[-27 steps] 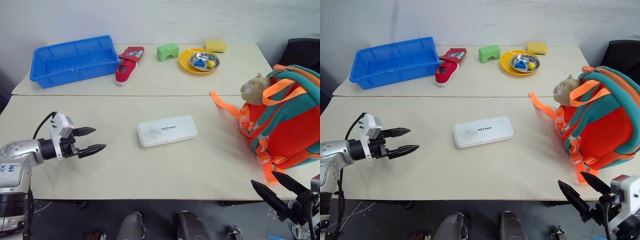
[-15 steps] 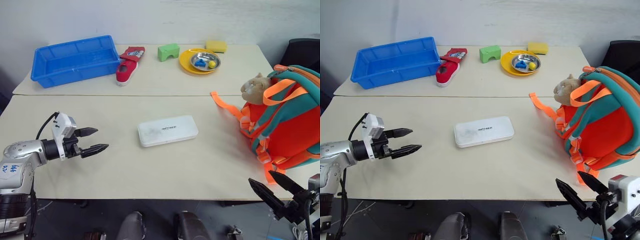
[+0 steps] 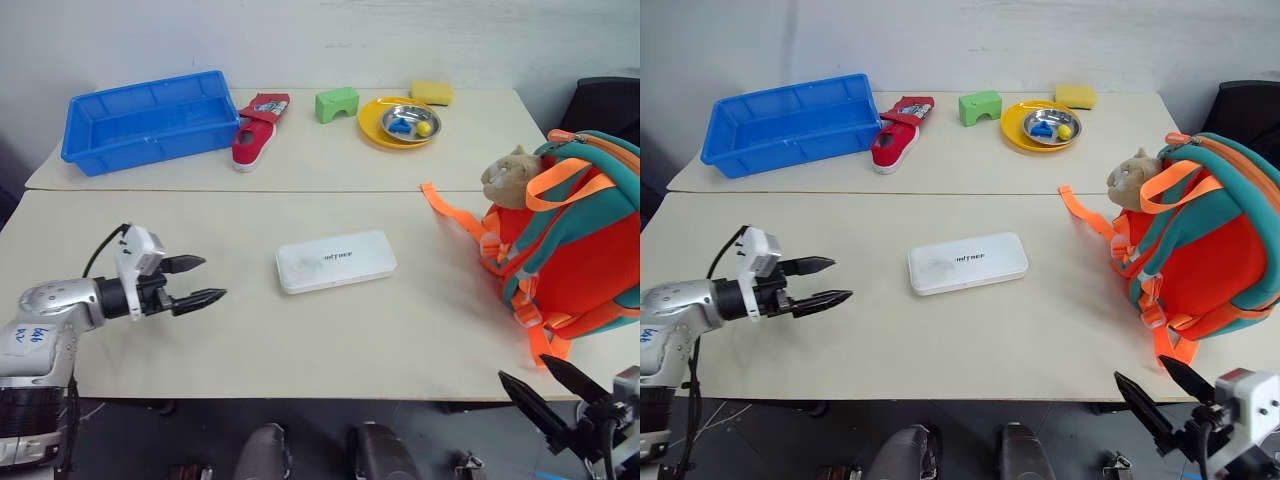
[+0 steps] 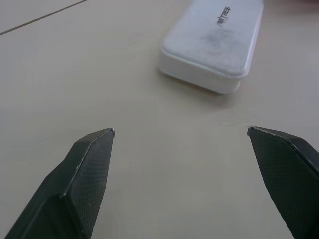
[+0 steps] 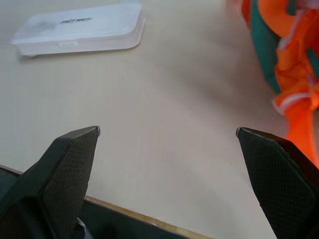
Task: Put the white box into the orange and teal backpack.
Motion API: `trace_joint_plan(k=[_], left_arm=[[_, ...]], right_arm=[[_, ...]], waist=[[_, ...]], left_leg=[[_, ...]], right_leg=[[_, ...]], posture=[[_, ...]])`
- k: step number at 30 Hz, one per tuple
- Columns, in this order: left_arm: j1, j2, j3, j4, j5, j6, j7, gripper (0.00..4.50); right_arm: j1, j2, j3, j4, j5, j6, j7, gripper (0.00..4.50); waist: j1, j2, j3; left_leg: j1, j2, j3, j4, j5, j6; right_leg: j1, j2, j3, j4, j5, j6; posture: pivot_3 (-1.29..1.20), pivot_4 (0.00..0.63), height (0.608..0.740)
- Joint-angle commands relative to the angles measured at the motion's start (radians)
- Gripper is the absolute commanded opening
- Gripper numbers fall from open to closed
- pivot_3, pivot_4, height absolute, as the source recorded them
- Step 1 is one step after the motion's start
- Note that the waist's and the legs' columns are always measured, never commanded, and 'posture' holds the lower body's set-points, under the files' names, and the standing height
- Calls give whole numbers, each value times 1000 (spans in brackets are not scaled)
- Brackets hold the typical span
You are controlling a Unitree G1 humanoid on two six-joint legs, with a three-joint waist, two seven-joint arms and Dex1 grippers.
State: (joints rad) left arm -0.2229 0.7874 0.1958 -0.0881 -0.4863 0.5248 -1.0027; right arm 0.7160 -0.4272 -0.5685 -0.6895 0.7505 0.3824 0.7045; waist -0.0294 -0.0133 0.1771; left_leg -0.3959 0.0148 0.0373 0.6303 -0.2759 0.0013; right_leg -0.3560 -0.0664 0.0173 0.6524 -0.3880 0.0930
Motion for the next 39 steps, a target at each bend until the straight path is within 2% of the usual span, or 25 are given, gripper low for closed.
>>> trace_joint_plan(k=[1,5,8,11,16,17,18,25,26,30,39], left_arm=[[4,-41,-17,-101,-42,26,31,4500],[0,-80,-21,-139,-40,52,85,4500],[-17,-129,-31,-112,25,68,225,4500],[-57,-194,-17,-92,72,96,382,4500],[-60,-262,-50,-149,151,145,557,2986],[-58,-274,-62,-157,164,163,583,2824],[-58,-284,-71,-159,174,171,600,2423],[-87,-332,-111,-149,194,199,639,292],[-88,-336,-118,-155,190,209,634,15],[-89,-349,-163,-182,159,263,594,15],[-132,-325,-177,-104,161,217,508,15]], right_arm=[[-68,-4,92,-84,-29,14,-74,4480],[-154,-17,148,-105,-66,49,-163,4480],[-324,-22,230,-64,-165,119,-314,4480],[-486,-33,305,-20,-219,184,-383,4480],[-736,-29,416,85,-277,258,-437,2871],[-786,-24,438,125,-298,263,-447,2673],[-833,-20,461,166,-320,265,-454,2228],[-1060,7,570,457,-448,219,-436,0],[-1081,10,574,496,-461,208,-434,0],[-1155,33,588,622,-468,208,-391,0],[-1110,23,612,585,-490,227,-317,0]], waist=[[0,0,0],[2,0,0],[-2,-1,0],[1,-1,0],[3,-2,0],[3,-2,0],[3,-2,0],[2,-2,0],[2,-2,0],[1,-2,0],[2,-2,0]], left_leg=[[0,0,0,0,0,0],[0,0,0,0,1,-1],[1,0,0,1,1,-2],[1,-1,1,4,2,-1],[1,-1,0,3,4,-6],[0,-1,0,3,5,-7],[0,-1,0,3,6,-8],[-1,-1,0,5,6,-9],[-2,-1,0,5,6,-9],[-3,-1,0,6,6,-9],[-4,0,0,7,6,-9]], right_leg=[[0,0,0,0,0,0],[-1,1,0,1,0,0],[0,1,0,2,0,0],[0,1,0,5,0,0],[-2,4,0,7,0,1],[-2,4,0,6,0,1],[-2,4,0,6,0,1],[-4,4,0,8,0,1],[-4,4,0,8,0,1],[-4,4,0,8,0,1],[-4,5,-1,8,0,1]], posture=[[0,150,740],[0,150,740],[0,150,740],[0,150,740],[0,150,740],[0,150,740],[0,150,740],[0,150,740],[0,150,740],[0,150,740],[0,150,740]])
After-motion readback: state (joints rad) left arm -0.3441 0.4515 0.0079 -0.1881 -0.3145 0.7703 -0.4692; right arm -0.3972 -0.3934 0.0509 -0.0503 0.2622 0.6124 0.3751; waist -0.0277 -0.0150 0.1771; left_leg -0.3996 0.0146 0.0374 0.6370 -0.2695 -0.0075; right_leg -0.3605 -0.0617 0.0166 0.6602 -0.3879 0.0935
